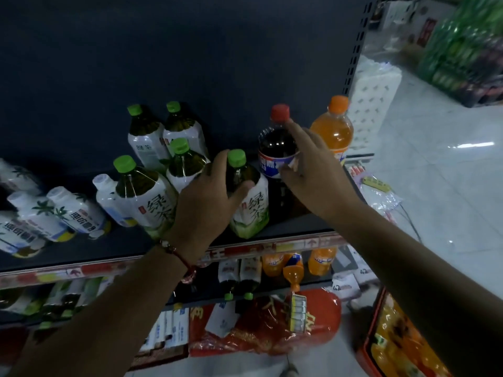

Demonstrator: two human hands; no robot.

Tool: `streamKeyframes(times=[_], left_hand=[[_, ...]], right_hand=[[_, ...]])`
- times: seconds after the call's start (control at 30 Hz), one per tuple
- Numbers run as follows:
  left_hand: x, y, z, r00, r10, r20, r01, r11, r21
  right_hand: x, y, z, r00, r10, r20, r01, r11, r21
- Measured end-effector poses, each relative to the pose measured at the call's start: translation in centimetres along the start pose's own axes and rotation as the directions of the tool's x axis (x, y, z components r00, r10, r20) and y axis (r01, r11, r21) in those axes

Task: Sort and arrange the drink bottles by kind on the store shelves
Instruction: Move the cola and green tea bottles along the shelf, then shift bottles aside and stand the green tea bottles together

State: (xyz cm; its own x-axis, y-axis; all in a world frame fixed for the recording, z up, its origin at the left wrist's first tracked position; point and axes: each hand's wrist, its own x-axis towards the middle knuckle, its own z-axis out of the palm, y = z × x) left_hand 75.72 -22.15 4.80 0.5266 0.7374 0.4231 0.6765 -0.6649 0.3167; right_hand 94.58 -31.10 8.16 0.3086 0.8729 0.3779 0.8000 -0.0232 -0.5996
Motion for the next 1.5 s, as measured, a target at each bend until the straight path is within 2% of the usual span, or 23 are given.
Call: streamKeyframes(times=[0.07,0.17,0.3,0.43,0.53,0.6,0.7,0.77,0.87,0.97,1.07,1.1,1.13,1.17,1.27,1.37,1.5], left_hand=[[-2.2,-0.2,-0.2,0.998,0.044,-0.034,-0.045,0.998,-0.036],[-8.0,-1.2,0.9,0.978,0.209,-0.01,-0.209,0.974,-0.084],[-16.4,-4.9,7.5,0.93,0.282,0.235,-0.263,0.959,-0.109],[-21.8,-8.5,16.8,0.865,0.234,0.444,-0.22,0.972,-0.085],[-23.7,-10.1,23.3,0.837,0.11,0.535,-0.12,0.993,-0.017],[-24.8,-10.6,27.4,0.84,-0.015,0.542,-0.007,0.999,0.038],[-26.0,-11.0,33.3,0.769,-0.237,0.594,0.289,0.957,0.008],[-26.1,-10.8,36.7,0.754,-0.331,0.568,0.421,0.907,-0.03],[-26.0,-11.5,40.1,0.792,-0.362,0.493,0.444,0.894,-0.056],[-26.7,-12.6,42.3,0.795,-0.347,0.498,0.481,0.86,-0.168],[-26.5,-13.0,43.4,0.785,-0.38,0.488,0.527,0.824,-0.206],[-26.3,-12.9,43.5,0.795,-0.39,0.464,0.527,0.823,-0.212],[-26.1,-12.6,43.3,0.805,-0.388,0.449,0.521,0.824,-0.221],[-26.0,-12.4,43.0,0.811,-0.38,0.446,0.516,0.824,-0.235],[-26.3,-11.0,41.6,0.806,-0.38,0.454,0.522,0.817,-0.244],[-26.8,-9.1,39.2,0.77,-0.439,0.463,0.584,0.777,-0.235],[-25.5,-8.0,35.5,0.842,-0.395,0.367,0.493,0.839,-0.228]], right_hand=[[-3.0,-0.2,0.6,1.0,0.012,-0.003,-0.012,0.997,-0.082],[-9.2,0.1,3.2,0.998,0.057,0.027,-0.049,0.969,-0.244],[-18.6,2.7,10.4,0.978,0.183,0.097,-0.154,0.956,-0.251],[-25.0,7.6,19.2,0.922,0.342,0.181,-0.303,0.929,-0.213],[-26.9,12.2,25.0,0.877,0.437,0.198,-0.409,0.897,-0.167],[-27.4,15.4,28.3,0.837,0.515,0.186,-0.503,0.857,-0.112],[-27.2,19.8,31.9,0.78,0.609,0.142,-0.611,0.791,-0.033],[-27.1,23.1,33.7,0.744,0.658,0.118,-0.665,0.746,0.028],[-25.6,26.8,35.4,0.654,0.745,0.131,-0.753,0.623,0.211],[-24.3,29.4,36.9,0.556,0.811,0.181,-0.796,0.457,0.397],[-22.9,30.9,37.1,0.383,0.859,0.341,-0.786,0.108,0.609],[-22.7,31.2,36.8,0.346,0.856,0.384,-0.771,0.026,0.636],[-22.6,31.3,36.4,0.336,0.852,0.402,-0.775,0.008,0.632],[-22.6,31.3,35.9,0.358,0.846,0.394,-0.795,0.055,0.603],[-23.0,30.5,34.5,0.497,0.832,0.246,-0.799,0.329,0.503],[-23.0,29.1,32.2,0.546,0.822,0.159,-0.782,0.432,0.45],[-21.3,27.5,27.8,0.659,0.747,0.088,-0.736,0.616,0.281]])
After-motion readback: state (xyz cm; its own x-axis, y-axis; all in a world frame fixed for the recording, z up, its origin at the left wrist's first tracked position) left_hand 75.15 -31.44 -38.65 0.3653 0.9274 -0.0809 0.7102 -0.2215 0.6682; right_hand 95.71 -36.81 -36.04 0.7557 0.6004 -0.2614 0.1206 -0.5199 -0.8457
